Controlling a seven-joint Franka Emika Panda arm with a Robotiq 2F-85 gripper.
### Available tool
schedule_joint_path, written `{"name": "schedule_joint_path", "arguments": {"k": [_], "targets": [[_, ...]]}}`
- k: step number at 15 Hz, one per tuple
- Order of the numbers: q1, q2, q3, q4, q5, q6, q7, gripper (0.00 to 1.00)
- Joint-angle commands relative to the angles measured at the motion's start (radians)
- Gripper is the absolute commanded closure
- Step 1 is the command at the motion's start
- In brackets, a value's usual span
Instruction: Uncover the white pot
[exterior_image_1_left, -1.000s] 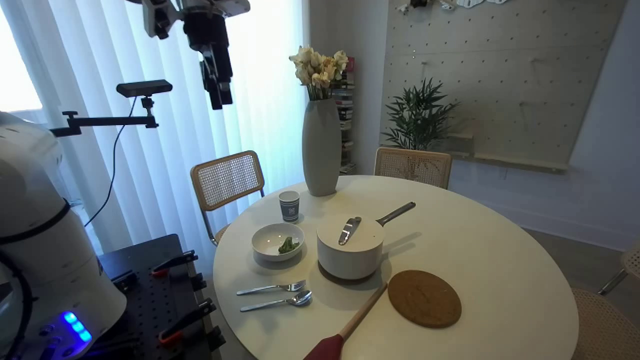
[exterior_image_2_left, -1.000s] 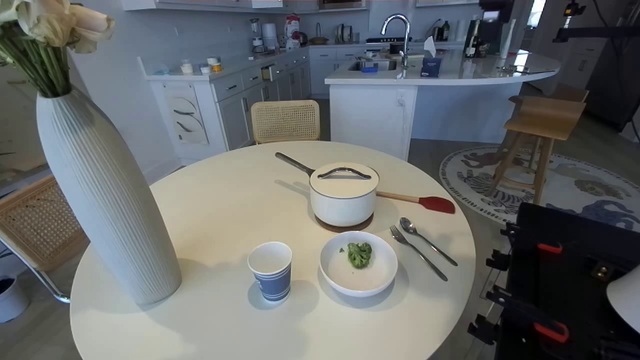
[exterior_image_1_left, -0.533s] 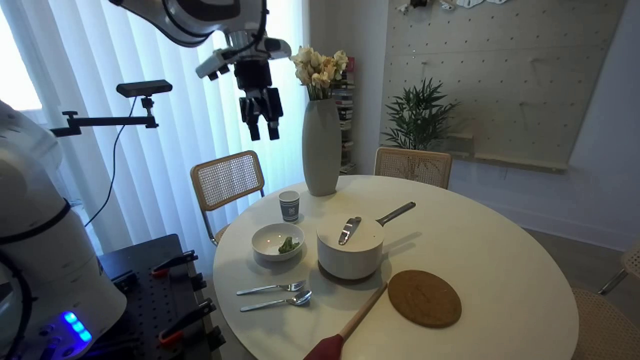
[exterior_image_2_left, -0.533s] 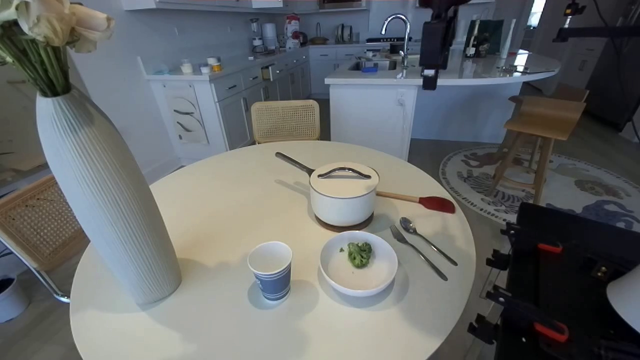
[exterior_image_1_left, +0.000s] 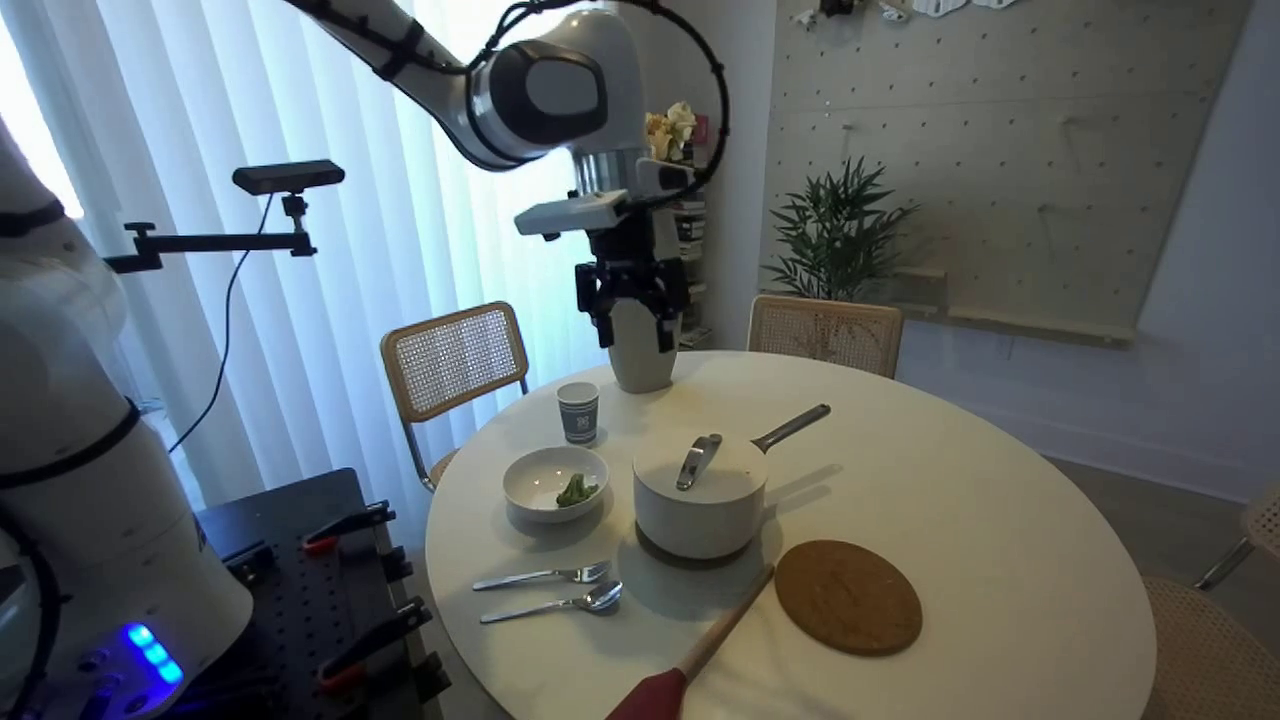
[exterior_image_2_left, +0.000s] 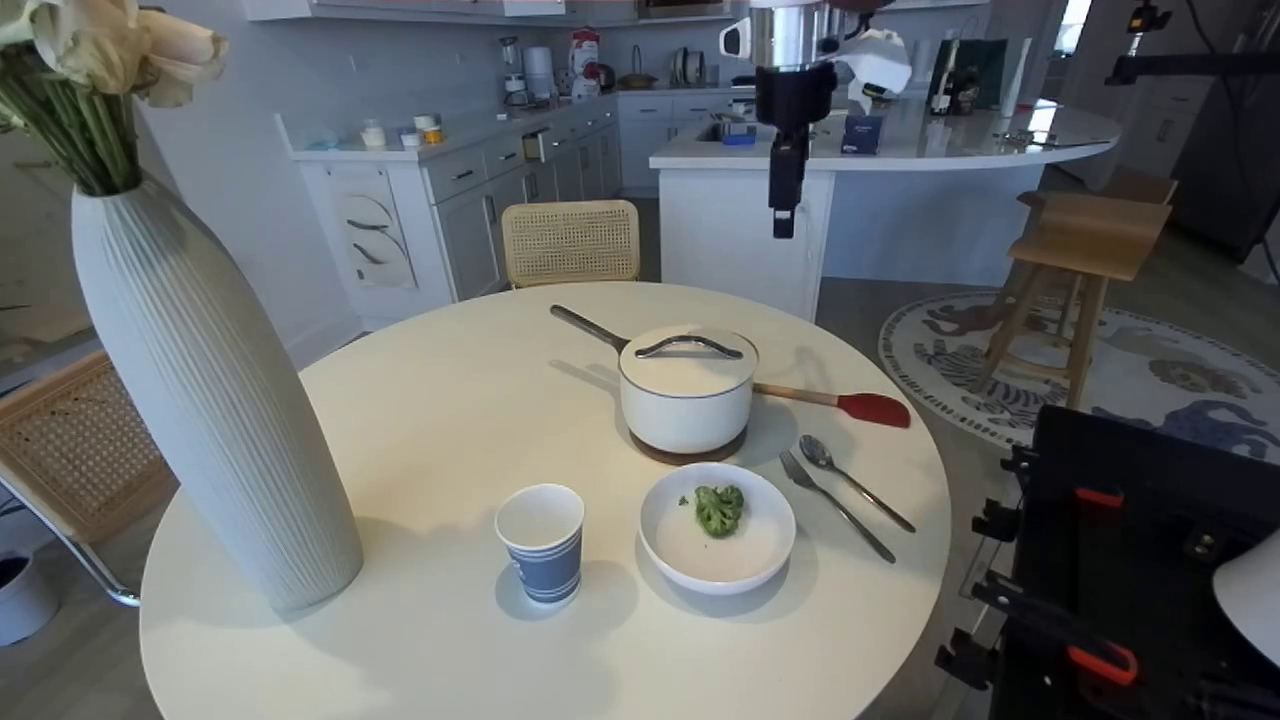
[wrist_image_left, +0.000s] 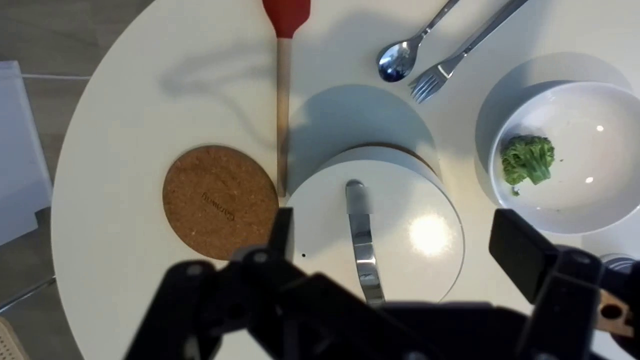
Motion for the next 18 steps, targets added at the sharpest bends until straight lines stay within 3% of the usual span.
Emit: {"name": "schedule_joint_path", "arguments": {"k": [1, 7, 18], "targets": [[-0.016, 0.164, -0.001, 0.13, 0.033, 0.038, -0.115, 0.0], [-0.043, 0.339, 0.039, 0.25, 0.089, 0.051, -0.204, 0.0], [-0.055, 0.504, 0.08, 0.348, 0.057, 0.107, -0.186, 0.0]]}}
